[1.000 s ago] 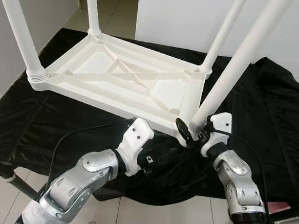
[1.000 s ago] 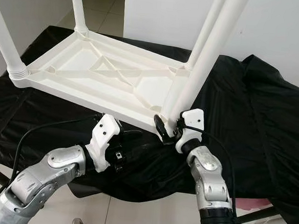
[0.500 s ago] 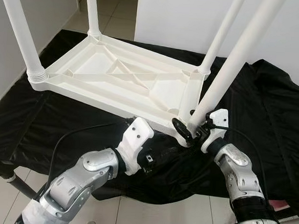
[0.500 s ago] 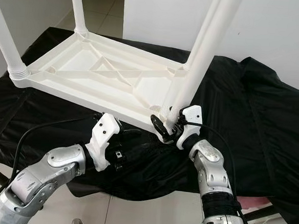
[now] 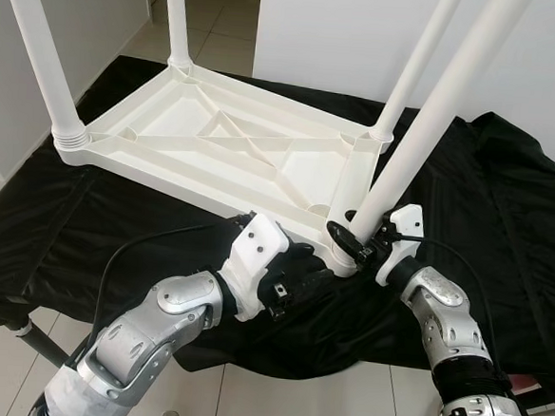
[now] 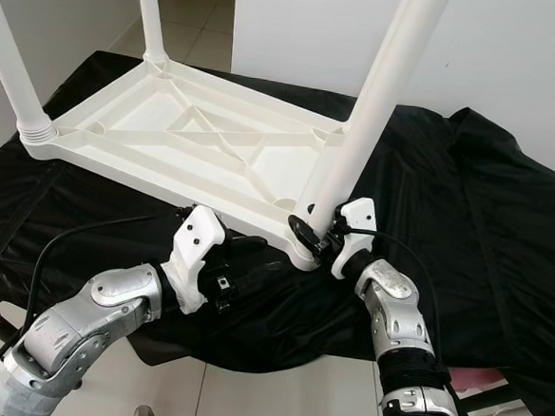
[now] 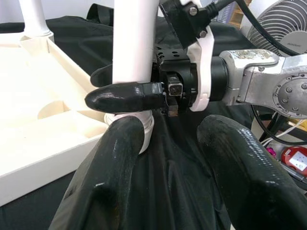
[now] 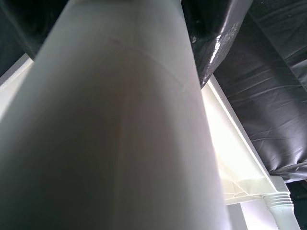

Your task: Building children table

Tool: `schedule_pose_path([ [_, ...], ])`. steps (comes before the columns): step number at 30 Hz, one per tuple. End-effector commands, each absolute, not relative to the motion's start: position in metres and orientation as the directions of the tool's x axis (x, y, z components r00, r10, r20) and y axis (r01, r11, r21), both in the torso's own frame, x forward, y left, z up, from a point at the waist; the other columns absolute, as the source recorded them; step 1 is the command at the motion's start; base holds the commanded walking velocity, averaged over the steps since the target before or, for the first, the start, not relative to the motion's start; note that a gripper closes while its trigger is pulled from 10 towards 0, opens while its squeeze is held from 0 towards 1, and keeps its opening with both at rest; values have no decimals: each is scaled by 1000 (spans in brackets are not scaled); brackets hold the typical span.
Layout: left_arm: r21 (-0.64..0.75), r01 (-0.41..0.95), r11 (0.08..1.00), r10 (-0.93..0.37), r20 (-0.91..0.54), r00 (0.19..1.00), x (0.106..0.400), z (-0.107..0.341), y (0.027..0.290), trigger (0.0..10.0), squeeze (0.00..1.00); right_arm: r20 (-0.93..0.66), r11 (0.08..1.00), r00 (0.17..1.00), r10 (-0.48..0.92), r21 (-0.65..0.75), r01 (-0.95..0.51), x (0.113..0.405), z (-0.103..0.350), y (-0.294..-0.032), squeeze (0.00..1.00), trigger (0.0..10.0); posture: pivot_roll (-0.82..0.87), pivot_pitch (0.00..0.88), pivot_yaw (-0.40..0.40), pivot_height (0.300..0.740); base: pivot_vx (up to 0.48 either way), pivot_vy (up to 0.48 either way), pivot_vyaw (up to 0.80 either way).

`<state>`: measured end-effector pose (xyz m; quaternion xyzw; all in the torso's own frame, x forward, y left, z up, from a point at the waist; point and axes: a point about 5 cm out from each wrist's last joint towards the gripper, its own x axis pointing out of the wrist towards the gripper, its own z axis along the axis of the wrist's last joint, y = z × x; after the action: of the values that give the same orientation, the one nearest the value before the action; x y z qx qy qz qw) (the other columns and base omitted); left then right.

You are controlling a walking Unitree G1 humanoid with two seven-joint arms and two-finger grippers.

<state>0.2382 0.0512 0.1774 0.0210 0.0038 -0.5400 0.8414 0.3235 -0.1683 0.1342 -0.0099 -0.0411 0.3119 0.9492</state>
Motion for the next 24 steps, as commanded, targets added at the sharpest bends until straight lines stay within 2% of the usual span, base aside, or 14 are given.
schedule_pose_path([
  [1,36,927,374,-926,-33,376,237,177,50,10000,0,78,811,807,585,-22,-585,320,130,-167,0,10000,24,46,-84,740,0,0,0],
  [11,29,926,376,-926,-30,376,236,176,49,10000,0,53,898,897,438,-77,-433,316,126,-159,0,10000,20,47,-87,740,0,0,0],
  [19,27,928,372,-927,-34,373,235,176,51,10000,0,35,944,943,331,-4,-331,305,122,-145,0,10000,17,50,-82,740,0,0,0],
  [21,22,927,375,-926,-36,376,234,176,52,10000,0,16,977,978,208,36,-209,299,118,-139,0,10000,17,52,-80,740,0,0,0],
  [22,22,927,375,-926,-36,376,234,176,52,10000,0,16,977,978,208,36,-209,299,118,-139,0,10000,17,52,-80,740,0,0,0],
  [24,17,926,376,-926,-35,377,234,175,52,10000,0,20,992,993,115,57,-116,294,119,-134,0,10000,16,53,-78,740,0,0,0],
])
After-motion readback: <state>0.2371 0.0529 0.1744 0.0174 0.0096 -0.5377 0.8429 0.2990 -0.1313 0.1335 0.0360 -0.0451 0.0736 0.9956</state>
